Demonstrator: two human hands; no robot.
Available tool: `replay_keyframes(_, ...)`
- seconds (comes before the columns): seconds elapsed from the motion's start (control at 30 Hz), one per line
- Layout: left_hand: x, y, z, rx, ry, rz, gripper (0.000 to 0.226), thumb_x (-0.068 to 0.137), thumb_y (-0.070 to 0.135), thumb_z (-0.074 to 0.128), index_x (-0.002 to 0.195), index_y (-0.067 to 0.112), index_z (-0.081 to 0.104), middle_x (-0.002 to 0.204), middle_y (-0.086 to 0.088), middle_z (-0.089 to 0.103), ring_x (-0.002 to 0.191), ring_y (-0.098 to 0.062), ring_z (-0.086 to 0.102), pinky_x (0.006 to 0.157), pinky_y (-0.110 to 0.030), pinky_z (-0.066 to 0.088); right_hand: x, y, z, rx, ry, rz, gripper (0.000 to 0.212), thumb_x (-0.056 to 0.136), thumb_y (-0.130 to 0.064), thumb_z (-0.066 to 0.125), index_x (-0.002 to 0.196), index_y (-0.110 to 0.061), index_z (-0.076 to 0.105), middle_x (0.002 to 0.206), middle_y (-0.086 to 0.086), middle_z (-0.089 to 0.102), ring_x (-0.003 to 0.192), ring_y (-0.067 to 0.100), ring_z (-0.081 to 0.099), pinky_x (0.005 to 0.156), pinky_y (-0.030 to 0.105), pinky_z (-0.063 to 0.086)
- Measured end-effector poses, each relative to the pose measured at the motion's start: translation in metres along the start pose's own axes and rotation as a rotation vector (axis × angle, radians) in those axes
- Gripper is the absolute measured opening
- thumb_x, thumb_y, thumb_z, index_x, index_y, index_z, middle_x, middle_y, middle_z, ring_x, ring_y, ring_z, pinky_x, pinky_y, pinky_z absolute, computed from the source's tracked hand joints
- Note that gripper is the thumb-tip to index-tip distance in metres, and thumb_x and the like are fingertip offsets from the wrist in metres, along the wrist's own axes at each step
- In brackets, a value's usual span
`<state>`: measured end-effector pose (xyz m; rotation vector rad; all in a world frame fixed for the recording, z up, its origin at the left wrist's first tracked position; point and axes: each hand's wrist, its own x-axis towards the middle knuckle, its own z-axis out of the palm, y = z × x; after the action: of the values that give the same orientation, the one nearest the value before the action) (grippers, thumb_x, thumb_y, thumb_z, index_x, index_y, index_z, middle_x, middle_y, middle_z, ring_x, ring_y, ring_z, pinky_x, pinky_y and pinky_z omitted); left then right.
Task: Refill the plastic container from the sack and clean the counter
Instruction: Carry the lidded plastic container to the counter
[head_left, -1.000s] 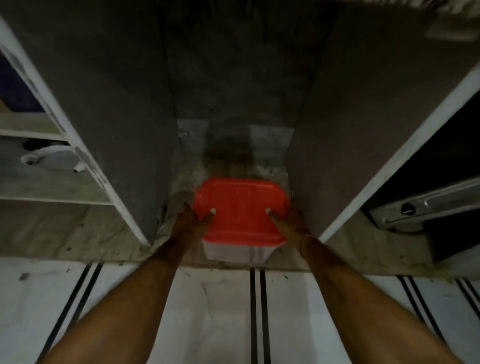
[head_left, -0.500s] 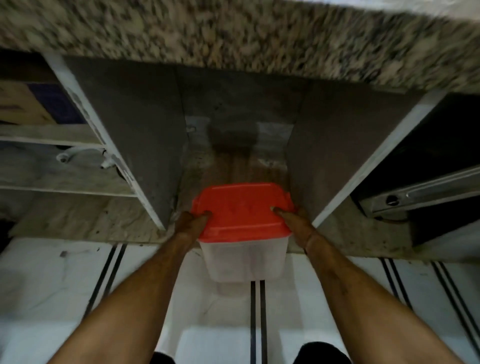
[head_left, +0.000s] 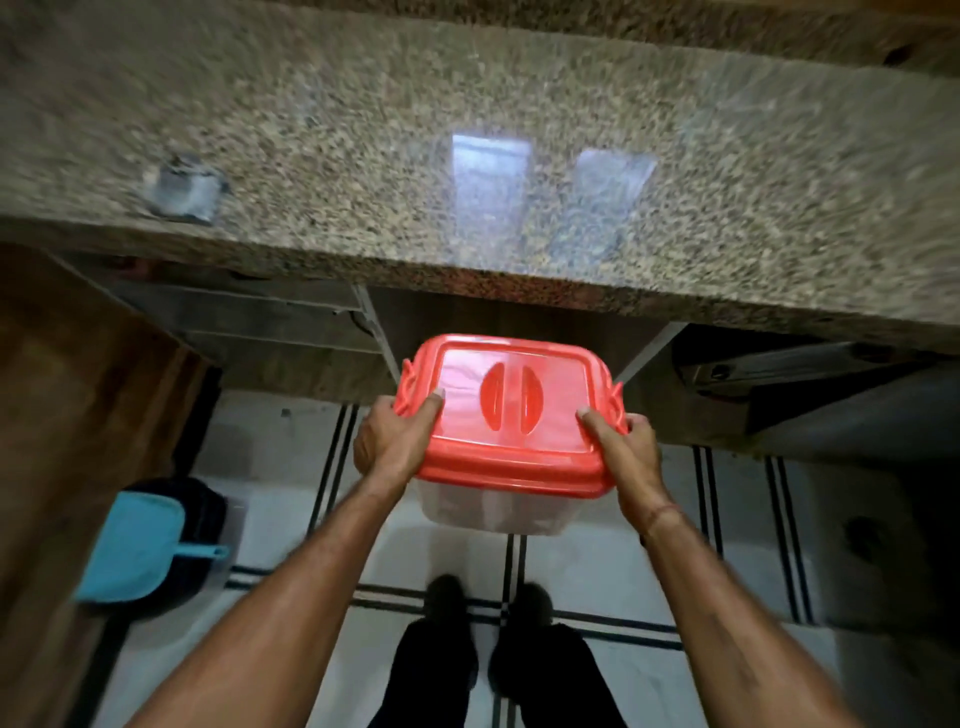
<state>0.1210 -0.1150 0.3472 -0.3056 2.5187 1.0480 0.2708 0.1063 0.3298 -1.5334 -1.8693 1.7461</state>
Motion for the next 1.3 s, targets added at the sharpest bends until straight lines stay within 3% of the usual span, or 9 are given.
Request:
replay_keyframes(0.1,-0.034,0.040,-0.056,-0.007,0.044,0.071,0.070,0.073,0.080,0.061,0.109,0.020,0.068,0.108,-0.006,0.073,0.101,-0.032,0.067,0.080,-0.036,0.049,-0.046,-0.058,-0.024,-0.009,0.038,-0.081,0.057,0.078,-0.050,0.080,0.116,-0.016,0.055,0.108,0.001,0.066,0.091,0.016,0.068,0.067,0.031,0.055)
replay_keyframes(0.27,-0.051,0.101,-0.124,-0.090,0.104,0.202,0.069,0.069,0.083,0.061,0.099,0.021,0.068,0.100,-0.003,0.074,0.096,-0.029,0.069,0.081,-0.037,0.052,-0.083,-0.144,-0.044,0.020,0.081,-0.222,0.072,0.061,-0.065,0.078,0.111,-0.017,0.059,0.105,0.002,0.070,0.092,0.018,0.071,0.080,0.040,0.060)
replay_keyframes(0.43,-0.044,0.166,-0.157,-0.245,0.108,0.338,0.077,0.067,0.083,0.064,0.109,0.018,0.068,0.099,-0.003,0.074,0.085,-0.024,0.070,0.080,-0.040,0.058,-0.086,-0.221,-0.051,0.114,0.062,-0.367,0.066,0.076,-0.055,0.080,0.123,-0.017,0.055,0.108,0.002,0.069,0.088,0.017,0.073,0.066,0.031,0.058)
replay_keyframes(0.53,-0.034,0.215,-0.158,-0.245,0.119,0.412,0.072,0.075,0.078,0.064,0.113,0.017,0.067,0.101,-0.002,0.073,0.078,-0.017,0.066,0.064,-0.029,0.049,-0.067,-0.261,-0.060,0.122,0.101,-0.423,0.063,0.080,-0.051,0.078,0.126,-0.016,0.054,0.109,0.002,0.068,0.087,0.015,0.071,0.062,0.027,0.055)
replay_keyframes(0.6,-0.024,0.247,-0.151,-0.208,0.146,0.426,0.067,0.080,0.076,0.062,0.115,0.018,0.067,0.101,-0.001,0.071,0.080,-0.020,0.062,0.065,-0.029,0.041,-0.045,-0.285,-0.067,0.109,0.127,-0.447,0.063,0.080,-0.053,0.078,0.125,-0.016,0.054,0.109,0.002,0.067,0.087,0.014,0.070,0.062,0.027,0.054)
replay_keyframes(0.9,0.053,0.387,-0.063,-0.151,0.176,0.415,0.083,0.067,0.089,0.054,0.111,0.019,0.066,0.104,-0.008,0.075,0.094,-0.032,0.069,0.081,-0.039,0.053,0.118,-0.363,-0.099,0.117,0.122,-0.417,0.071,0.070,-0.067,0.075,0.119,-0.021,0.057,0.108,0.001,0.071,0.090,0.020,0.073,0.082,0.045,0.062)
replay_keyframes(1.03,0.085,0.439,-0.020,-0.079,0.175,0.385,0.074,0.080,0.079,0.058,0.115,0.015,0.065,0.108,-0.013,0.073,0.090,-0.032,0.066,0.072,-0.034,0.043,0.192,-0.390,-0.114,0.095,0.094,-0.363,0.074,0.066,-0.070,0.076,0.118,-0.022,0.058,0.106,0.002,0.073,0.089,0.021,0.074,0.080,0.046,0.064)
replay_keyframes(1.17,0.100,0.465,0.015,-0.043,0.151,0.359,0.069,0.086,0.072,0.058,0.120,0.012,0.061,0.099,-0.007,0.067,0.079,-0.025,0.057,0.057,-0.028,0.035,0.236,-0.398,-0.129,0.056,0.033,-0.332,0.068,0.079,-0.060,0.075,0.128,-0.020,0.052,0.112,0.005,0.070,0.090,0.023,0.074,0.078,0.046,0.064)
replay_keyframes(1.3,0.104,0.475,0.041,-0.060,0.106,0.361,0.077,0.083,0.078,0.056,0.123,0.013,0.057,0.104,-0.010,0.071,0.082,-0.028,0.066,0.067,-0.033,0.051,0.261,-0.405,-0.148,0.022,0.016,-0.328,0.071,0.082,-0.059,0.073,0.136,-0.019,0.050,0.114,0.004,0.069,0.090,0.023,0.074,0.077,0.046,0.065)
